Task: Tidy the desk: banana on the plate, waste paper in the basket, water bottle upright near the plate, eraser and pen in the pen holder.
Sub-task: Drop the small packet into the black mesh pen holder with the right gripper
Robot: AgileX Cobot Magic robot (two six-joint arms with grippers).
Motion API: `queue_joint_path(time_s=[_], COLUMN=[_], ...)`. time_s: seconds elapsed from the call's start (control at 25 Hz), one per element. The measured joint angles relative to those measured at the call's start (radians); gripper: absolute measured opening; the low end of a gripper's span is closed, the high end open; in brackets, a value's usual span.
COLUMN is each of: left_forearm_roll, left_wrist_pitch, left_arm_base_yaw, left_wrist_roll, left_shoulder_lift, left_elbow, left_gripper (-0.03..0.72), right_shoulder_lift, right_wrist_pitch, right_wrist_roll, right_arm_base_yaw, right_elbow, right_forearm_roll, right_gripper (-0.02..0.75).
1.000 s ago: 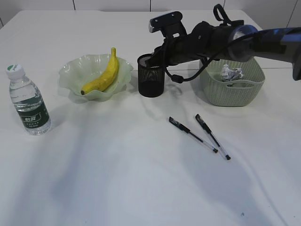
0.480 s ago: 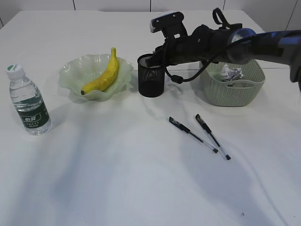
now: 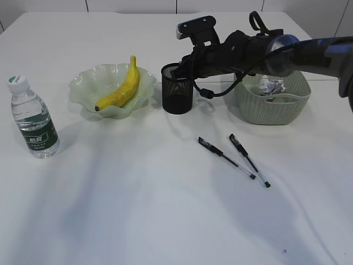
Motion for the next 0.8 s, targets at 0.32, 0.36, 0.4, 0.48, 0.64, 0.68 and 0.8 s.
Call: queue_joint_path(time_s=[0.32, 0.36, 0.4, 0.48, 0.64, 0.68, 0.8], left_forearm_roll=[0.000, 0.000, 0.000, 0.000, 0.000, 0.000, 0.000], left_wrist_pitch=[0.000, 0.000, 0.000, 0.000, 0.000, 0.000, 0.000], left_arm_base_yaw=[0.000, 0.000, 0.000, 0.000, 0.000, 0.000, 0.000], left_wrist_roll=[0.000, 0.000, 0.000, 0.000, 0.000, 0.000, 0.000], left_shoulder_lift=[0.000, 0.000, 0.000, 0.000, 0.000, 0.000, 0.000], left_elbow=[0.000, 0.000, 0.000, 0.000, 0.000, 0.000, 0.000], left_gripper=[0.513, 0.511, 0.510, 0.509, 0.505, 0.504, 0.503], right_shoulder_lift=[0.000, 0.000, 0.000, 0.000, 0.000, 0.000, 0.000], right_wrist_pitch=[0.002, 0.004, 0.009, 0.013, 0.027, 0.029, 0.037], right_wrist_roll=[0.000, 0.000, 0.000, 0.000, 0.000, 0.000, 0.000], right_arm_base_yaw=[0.000, 0.000, 0.000, 0.000, 0.000, 0.000, 0.000], right_elbow=[0.000, 0.000, 0.000, 0.000, 0.000, 0.000, 0.000], right_forearm_roll=[0.013, 0.013, 0.017, 0.028, 0.061, 0.066, 0.088], right_gripper=[0.188, 0.188, 0.188, 0.188, 0.188, 0.188, 0.188])
